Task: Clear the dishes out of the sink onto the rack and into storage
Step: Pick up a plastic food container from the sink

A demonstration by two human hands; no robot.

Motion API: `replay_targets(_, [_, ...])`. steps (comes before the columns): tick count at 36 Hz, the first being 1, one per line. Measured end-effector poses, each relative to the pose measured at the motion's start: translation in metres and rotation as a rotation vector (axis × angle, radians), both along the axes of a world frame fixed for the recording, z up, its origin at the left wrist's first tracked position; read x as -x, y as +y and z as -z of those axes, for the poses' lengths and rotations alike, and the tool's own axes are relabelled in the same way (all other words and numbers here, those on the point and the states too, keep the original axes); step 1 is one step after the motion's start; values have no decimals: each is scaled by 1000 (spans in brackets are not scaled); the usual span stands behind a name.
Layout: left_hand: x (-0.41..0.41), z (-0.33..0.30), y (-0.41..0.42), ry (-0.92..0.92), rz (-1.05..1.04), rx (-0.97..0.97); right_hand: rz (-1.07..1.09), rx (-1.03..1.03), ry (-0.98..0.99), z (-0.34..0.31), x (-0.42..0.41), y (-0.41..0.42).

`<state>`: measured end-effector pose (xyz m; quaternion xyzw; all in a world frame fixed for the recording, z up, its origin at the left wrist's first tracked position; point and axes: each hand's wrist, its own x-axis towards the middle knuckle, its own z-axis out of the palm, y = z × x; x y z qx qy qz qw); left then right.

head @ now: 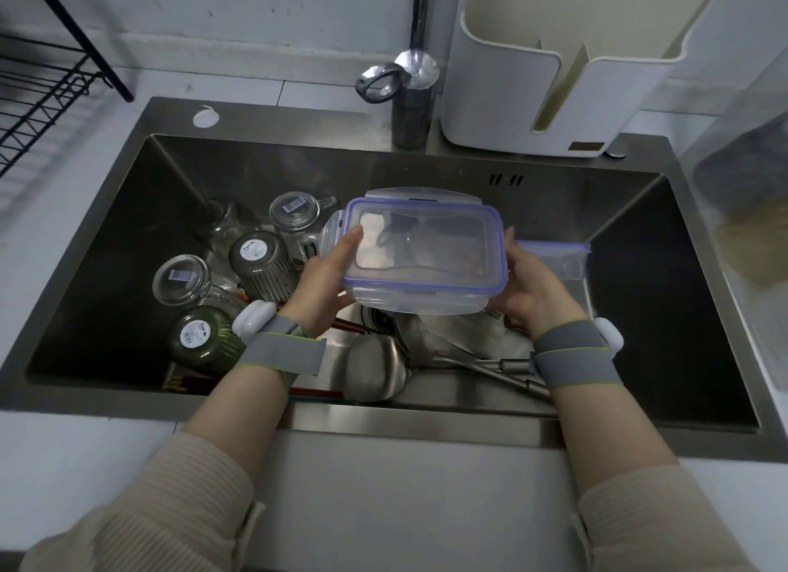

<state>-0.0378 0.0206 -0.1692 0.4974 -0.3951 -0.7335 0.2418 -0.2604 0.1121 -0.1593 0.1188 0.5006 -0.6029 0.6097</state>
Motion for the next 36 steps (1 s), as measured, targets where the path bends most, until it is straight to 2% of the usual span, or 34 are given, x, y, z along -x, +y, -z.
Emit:
replay_targets(5, [-1, 2, -2, -26, 8, -30, 24, 31, -70, -1, -1, -1])
replay_targets(16, [0, -1, 1, -31, 20, -37, 3, 110, -90, -1, -4, 5])
replay_targets(23, [4, -6, 4, -30, -61, 39, 4, 70, 205, 1, -1, -2])
replay_targets(27, [2, -6, 2, -24, -96, 39, -89, 184, 268, 0, 0, -2])
replay_targets(29, [2, -4, 1, -29, -77, 26, -180, 243, 400, 0, -2, -1])
replay_targets(32, [3, -1, 1, -23, -58, 9, -140, 209, 633, -1, -4, -2])
replay_targets(36, [4, -3, -1, 49, -92, -92, -174, 227, 597, -1, -7, -2])
